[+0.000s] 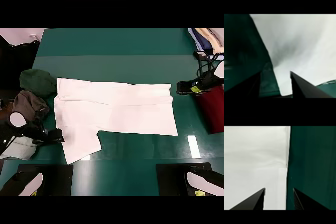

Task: Fold the shirts.

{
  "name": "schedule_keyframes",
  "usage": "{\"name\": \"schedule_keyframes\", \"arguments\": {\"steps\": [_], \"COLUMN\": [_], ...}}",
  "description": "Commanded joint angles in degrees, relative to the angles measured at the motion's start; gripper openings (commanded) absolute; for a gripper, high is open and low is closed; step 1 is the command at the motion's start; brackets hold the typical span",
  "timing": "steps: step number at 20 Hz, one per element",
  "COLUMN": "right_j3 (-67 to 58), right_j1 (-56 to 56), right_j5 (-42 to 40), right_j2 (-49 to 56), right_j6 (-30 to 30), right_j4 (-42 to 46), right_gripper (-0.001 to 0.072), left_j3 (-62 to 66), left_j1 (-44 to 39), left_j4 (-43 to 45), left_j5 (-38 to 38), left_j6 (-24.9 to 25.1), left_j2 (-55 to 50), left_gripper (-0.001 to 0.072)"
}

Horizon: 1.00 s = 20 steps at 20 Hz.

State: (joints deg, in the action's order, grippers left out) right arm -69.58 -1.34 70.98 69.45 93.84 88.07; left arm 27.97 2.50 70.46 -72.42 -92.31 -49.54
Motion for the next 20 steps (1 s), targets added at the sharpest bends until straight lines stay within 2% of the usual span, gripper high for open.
{"name": "schedule_keyframes", "arguments": {"steps": [1,8,9,10,11,12,16,20], "right_j3": [0.0,0.0,0.0,0.0,0.0,0.0,0.8,12.4], "right_j1": [0.0,0.0,0.0,0.0,0.0,0.0,0.0,-2.3], "right_j5": [0.7,1.5,1.7,2.3,3.2,4.4,11.8,9.9], "right_j2": [-0.1,-0.1,-0.1,-0.1,-0.1,-0.1,-0.3,-3.7], "right_j6": [0.0,0.0,0.0,0.0,0.0,-0.1,-3.2,-3.4], "right_j4": [0.0,0.0,0.0,0.0,0.0,0.0,0.2,0.4], "right_gripper": [0.0419,0.0416,0.0415,0.0415,0.0415,0.0414,0.0415,0.0415], "left_j3": [-2.9,-5.5,-5.5,-5.5,-5.4,-5.2,0.2,5.8], "left_j1": [0.0,0.0,0.0,0.0,0.0,0.0,0.0,0.0], "left_j4": [-1.9,-3.2,-4.1,-5.1,-6.2,-6.7,-6.6,-6.6], "left_j5": [0.4,5.6,6.4,7.1,7.9,8.3,5.4,2.4], "left_j6": [0.2,1.0,1.2,2.2,2.4,2.4,4.7,7.0], "left_j2": [0.9,0.9,0.9,0.9,0.9,0.9,0.9,0.9], "left_gripper": [0.0432,0.0429,0.0296,0.0115,0.0051,0.0027,0.0027,0.0026]}}
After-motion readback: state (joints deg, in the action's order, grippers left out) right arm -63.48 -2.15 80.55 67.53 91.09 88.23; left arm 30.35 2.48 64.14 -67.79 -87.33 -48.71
